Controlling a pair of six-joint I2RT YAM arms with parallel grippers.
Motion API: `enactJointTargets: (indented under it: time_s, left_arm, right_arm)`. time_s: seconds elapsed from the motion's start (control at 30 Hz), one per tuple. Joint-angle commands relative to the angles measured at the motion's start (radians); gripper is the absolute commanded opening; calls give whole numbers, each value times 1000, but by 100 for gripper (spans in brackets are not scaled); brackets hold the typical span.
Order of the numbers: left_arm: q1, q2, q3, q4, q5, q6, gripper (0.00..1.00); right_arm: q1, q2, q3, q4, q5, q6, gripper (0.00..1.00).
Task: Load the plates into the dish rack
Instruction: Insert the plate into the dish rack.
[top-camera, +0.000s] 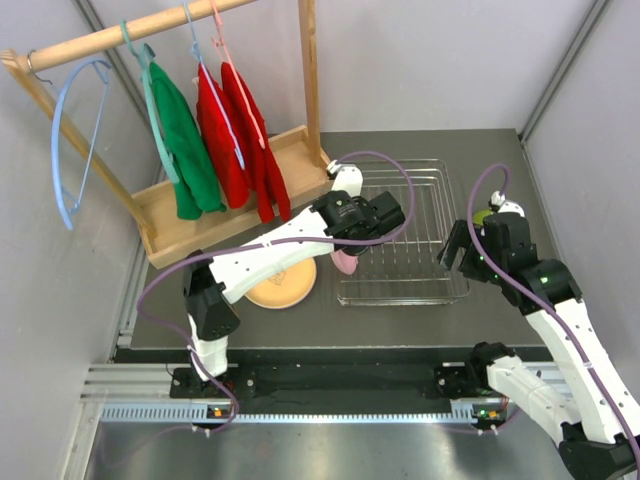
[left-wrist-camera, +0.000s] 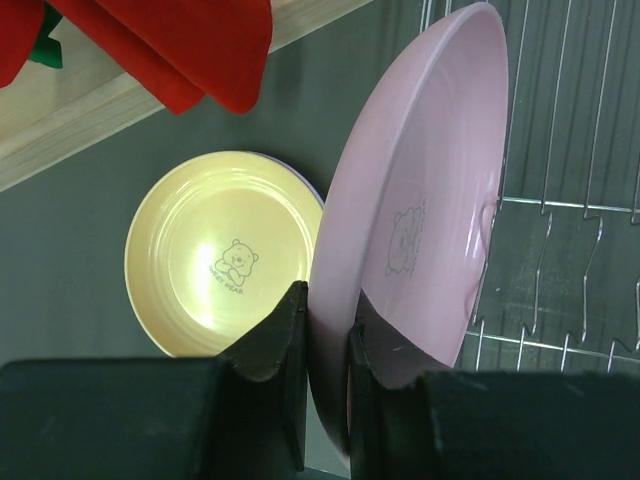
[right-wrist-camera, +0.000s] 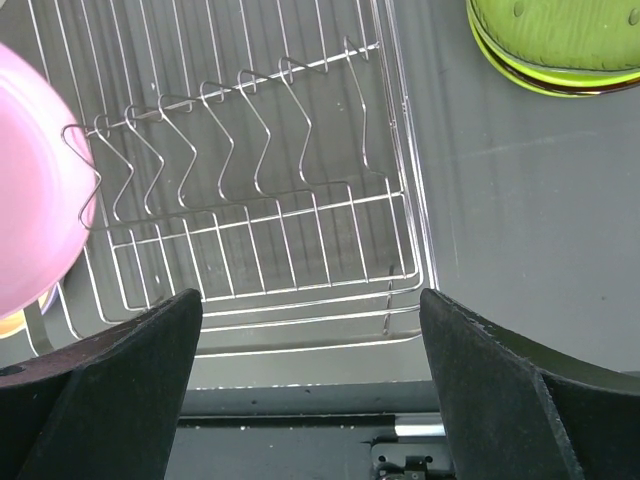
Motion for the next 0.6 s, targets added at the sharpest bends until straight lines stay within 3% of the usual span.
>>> enactJointTargets:
  time_s: [0.0, 0.13, 0.17, 0.23, 0.3, 0.57]
  left_arm:
    - [-12, 37, 31, -80, 8, -25, 0]
    - [-12, 43, 16, -48, 28, -3, 14]
    - [-12, 42, 10, -37, 33, 3, 27]
    - [-14, 31, 7, -31, 31, 8, 35]
    - [-12, 20, 0, -26, 22, 12, 58]
    - [-12, -79, -39, 31, 25, 44, 81]
  right_arm:
    - [-8, -15, 21, 31, -15, -10, 89]
    - [-9, -15, 11, 35, -21, -7, 89]
    - [-8, -17, 11, 35, -23, -9, 89]
    - [-8, -17, 11, 33, -24, -9, 89]
    - [-8, -15, 10, 36, -23, -7, 89]
    - [-8, -11, -1, 28, -9, -12, 90]
